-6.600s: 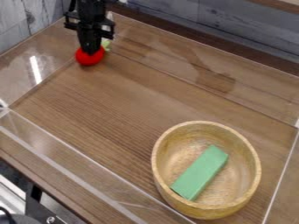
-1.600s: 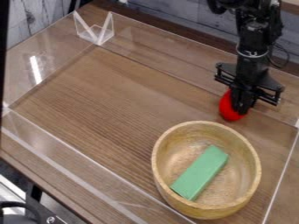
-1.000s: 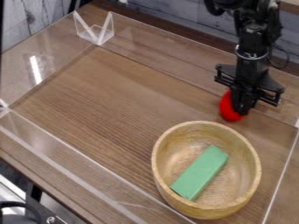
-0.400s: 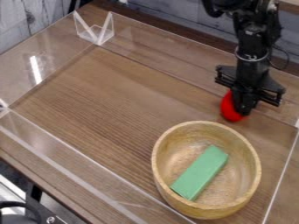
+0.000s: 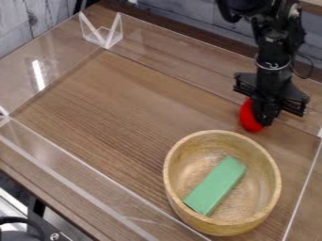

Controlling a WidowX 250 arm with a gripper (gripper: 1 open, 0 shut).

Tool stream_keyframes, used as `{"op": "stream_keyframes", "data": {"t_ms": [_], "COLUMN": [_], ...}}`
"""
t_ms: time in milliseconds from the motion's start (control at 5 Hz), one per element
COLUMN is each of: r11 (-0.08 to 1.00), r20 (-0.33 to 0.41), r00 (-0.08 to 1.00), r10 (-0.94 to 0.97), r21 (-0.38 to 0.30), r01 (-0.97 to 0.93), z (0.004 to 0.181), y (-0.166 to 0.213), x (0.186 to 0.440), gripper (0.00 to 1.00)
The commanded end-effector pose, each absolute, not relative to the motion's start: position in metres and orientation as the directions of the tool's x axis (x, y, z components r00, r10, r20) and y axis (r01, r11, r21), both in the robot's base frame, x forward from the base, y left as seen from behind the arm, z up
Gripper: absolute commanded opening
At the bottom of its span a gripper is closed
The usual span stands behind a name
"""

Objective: Move the red object to the right side of the table

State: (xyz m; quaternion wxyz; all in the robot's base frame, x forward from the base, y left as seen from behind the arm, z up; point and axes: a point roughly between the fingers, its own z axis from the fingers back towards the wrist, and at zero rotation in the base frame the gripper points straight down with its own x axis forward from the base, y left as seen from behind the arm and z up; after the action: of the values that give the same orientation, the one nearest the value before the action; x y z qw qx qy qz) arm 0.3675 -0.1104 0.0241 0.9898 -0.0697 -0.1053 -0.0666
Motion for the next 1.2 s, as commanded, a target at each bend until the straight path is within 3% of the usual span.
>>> {"op": "stream_keyframes", "data": {"t_ms": [0, 200, 1000], "r11": [0.977, 0.977, 0.978], "r20": [0.268, 0.269, 0.327], "r00": [0.955, 0.955, 0.941], "r10": [-0.130, -0.124, -0.086], "r21": [-0.130, -0.134, -0.150], "r01": [0.169, 0.165, 0.142], "z": [0.024, 0.030, 0.078], "y": [-0.122, -0.120, -0.096], "x": [0.369, 0.368, 0.368], "gripper": [0.00, 1.00, 1.00]}}
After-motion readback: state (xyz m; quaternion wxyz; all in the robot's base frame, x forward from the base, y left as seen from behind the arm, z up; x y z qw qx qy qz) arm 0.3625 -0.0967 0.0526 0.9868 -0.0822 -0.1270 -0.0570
